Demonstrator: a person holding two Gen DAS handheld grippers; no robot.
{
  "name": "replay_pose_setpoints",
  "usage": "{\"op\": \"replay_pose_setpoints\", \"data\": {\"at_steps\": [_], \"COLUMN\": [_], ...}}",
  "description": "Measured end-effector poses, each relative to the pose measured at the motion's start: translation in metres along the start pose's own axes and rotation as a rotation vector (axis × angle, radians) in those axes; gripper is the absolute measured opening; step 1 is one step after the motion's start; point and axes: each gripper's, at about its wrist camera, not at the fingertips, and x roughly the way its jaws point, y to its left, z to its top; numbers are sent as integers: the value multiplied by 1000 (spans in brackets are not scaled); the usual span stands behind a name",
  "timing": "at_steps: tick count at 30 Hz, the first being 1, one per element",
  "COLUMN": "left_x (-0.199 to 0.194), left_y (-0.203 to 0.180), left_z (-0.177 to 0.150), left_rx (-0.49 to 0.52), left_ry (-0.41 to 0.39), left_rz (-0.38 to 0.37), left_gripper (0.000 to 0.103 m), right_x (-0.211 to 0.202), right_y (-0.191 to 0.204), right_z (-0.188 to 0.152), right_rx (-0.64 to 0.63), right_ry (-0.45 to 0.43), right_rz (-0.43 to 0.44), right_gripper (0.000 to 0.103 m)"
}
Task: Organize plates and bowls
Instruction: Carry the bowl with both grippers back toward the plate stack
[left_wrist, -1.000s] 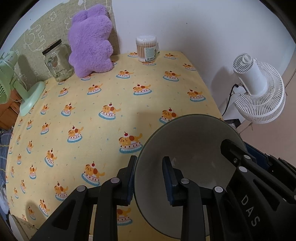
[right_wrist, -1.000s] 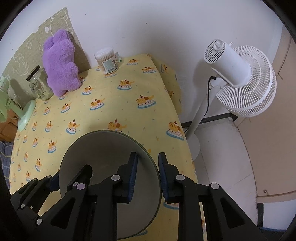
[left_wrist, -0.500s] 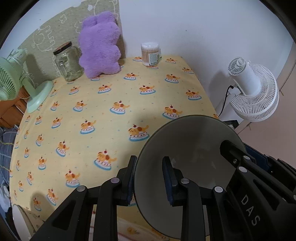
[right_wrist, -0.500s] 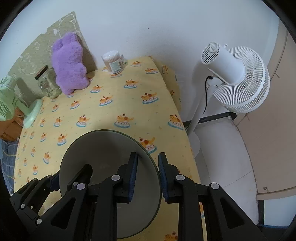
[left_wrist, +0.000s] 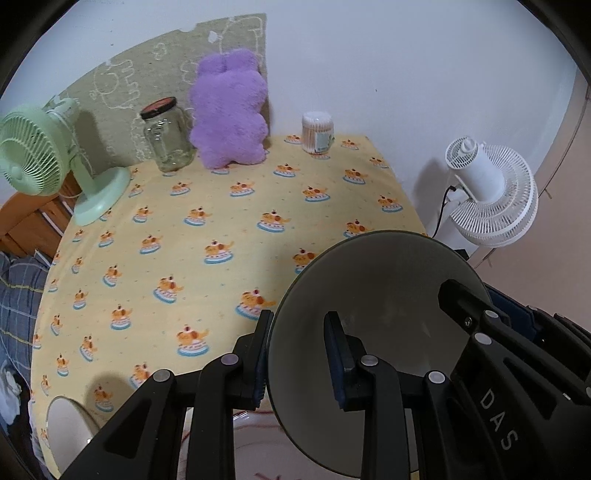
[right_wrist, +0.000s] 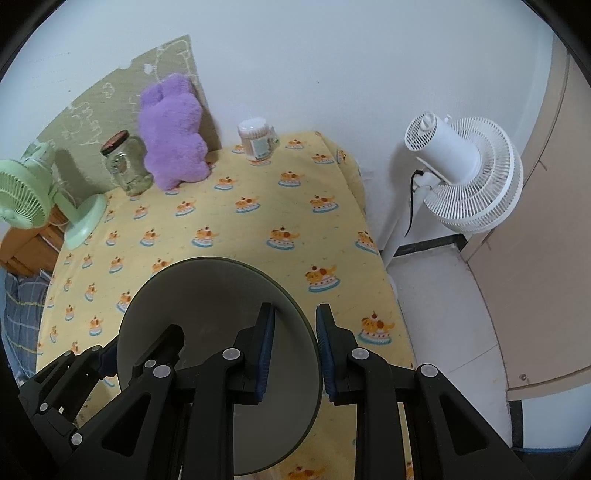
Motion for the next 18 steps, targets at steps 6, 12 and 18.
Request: {"op": "replay_pose_setpoints", "data": {"at_steps": [6,12,18], "left_x": [-22,-46,-66], "left_y": [30,65,105], "left_z": [-13,-27,-41], "left_rx": [-3,-2,-11], "left_ry": [-14,-33,-49], "left_rz": [-15,-23,-28], "left_gripper": [26,26,26], "right_x": [-22,-44,-64], "right_y": [31,67,108], "right_z": [-15,-33,-49], "right_rx": [-11,-18,-37], "right_ry": [-18,-32,-42], "right_rz": [-10,-16,-24], "right_gripper": [27,27,27]}}
